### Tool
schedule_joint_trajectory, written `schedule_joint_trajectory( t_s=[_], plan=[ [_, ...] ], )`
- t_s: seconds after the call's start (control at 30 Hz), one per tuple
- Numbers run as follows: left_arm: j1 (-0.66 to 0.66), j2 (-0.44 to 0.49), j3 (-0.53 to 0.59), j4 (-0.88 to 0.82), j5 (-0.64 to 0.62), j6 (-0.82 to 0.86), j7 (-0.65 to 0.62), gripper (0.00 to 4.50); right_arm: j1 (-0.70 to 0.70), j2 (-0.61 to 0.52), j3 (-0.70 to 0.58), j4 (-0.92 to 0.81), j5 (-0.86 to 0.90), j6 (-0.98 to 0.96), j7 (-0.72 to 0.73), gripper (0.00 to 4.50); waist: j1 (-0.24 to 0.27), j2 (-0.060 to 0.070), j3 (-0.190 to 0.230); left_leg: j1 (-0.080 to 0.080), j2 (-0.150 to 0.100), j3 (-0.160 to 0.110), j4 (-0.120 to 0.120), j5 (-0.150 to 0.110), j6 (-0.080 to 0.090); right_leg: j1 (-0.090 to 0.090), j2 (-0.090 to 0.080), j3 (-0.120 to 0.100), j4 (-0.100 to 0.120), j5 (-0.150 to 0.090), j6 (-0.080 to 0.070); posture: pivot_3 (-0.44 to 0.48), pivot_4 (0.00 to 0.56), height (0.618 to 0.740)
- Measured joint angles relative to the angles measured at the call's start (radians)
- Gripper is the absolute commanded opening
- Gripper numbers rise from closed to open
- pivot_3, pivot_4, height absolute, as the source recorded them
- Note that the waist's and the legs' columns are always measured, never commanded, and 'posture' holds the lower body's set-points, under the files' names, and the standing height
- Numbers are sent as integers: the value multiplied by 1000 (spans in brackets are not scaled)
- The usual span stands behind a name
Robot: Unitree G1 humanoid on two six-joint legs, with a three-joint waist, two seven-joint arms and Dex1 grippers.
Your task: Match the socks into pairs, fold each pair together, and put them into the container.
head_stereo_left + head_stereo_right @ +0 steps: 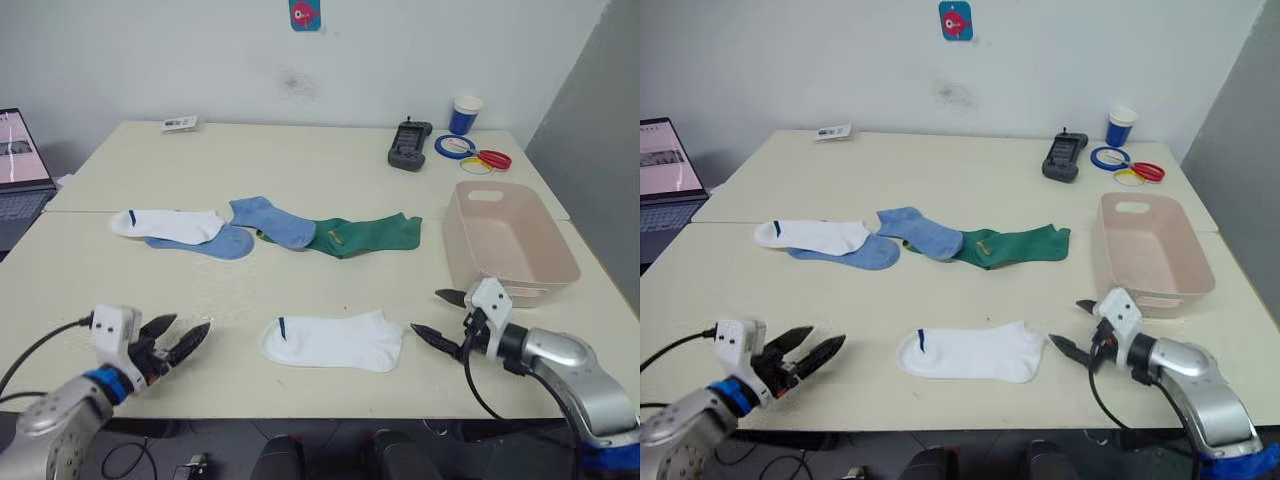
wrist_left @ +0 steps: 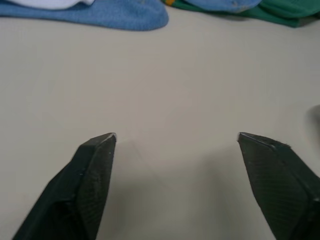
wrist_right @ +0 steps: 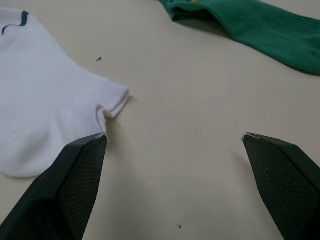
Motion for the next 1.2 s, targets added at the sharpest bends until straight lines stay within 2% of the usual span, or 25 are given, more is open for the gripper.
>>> schedule_joint_trajectory(
  t_s=[0.17,0.53,0.63,0.7,0.8,0.93,1.1,1.2],
  plan=[
    [-2,-10,0,0,34,-53,20,4481,-5,0,1,0,0,-3,4,4500,0,0,0,0,0,0,0,0,0,0,1,-1,0,-1,-1,0,150,740],
    [-5,-12,-5,0,37,-61,19,4481,-38,0,12,17,-3,-13,11,4500,-2,0,0,0,0,0,0,0,0,0,1,-1,0,-1,-1,0,150,740],
    [-8,-20,-6,1,48,-94,22,4481,-107,18,56,19,-8,-14,23,4500,-5,0,0,1,0,0,0,0,0,0,1,0,0,0,-1,0,150,740],
    [-12,-39,-8,1,52,-103,34,4481,-217,52,122,24,-25,1,29,4500,-9,0,0,1,0,0,0,0,0,0,3,0,1,0,-1,0,150,740],
    [-3,-66,-15,-4,58,-113,57,4481,-398,147,196,38,-37,45,26,4500,-9,0,0,1,0,-1,0,0,0,0,3,-1,1,0,-1,0,150,740],
    [37,-117,-15,-45,64,-123,108,4481,-552,249,263,64,-37,80,27,4500,1,-1,-1,-1,3,-1,0,0,0,-1,2,-2,0,0,-1,0,150,740],
    [81,-149,-14,-83,75,-126,162,4481,-584,284,284,111,-41,85,30,4500,10,-3,-2,-2,-1,-1,0,0,0,0,-2,-1,-1,0,-1,0,150,740],
    [21,-138,-21,-90,81,-116,188,4481,-570,268,284,120,-43,83,31,4500,12,-3,-2,-2,-1,-1,0,0,0,0,-2,-2,-1,0,-1,0,150,740]
  ],
)
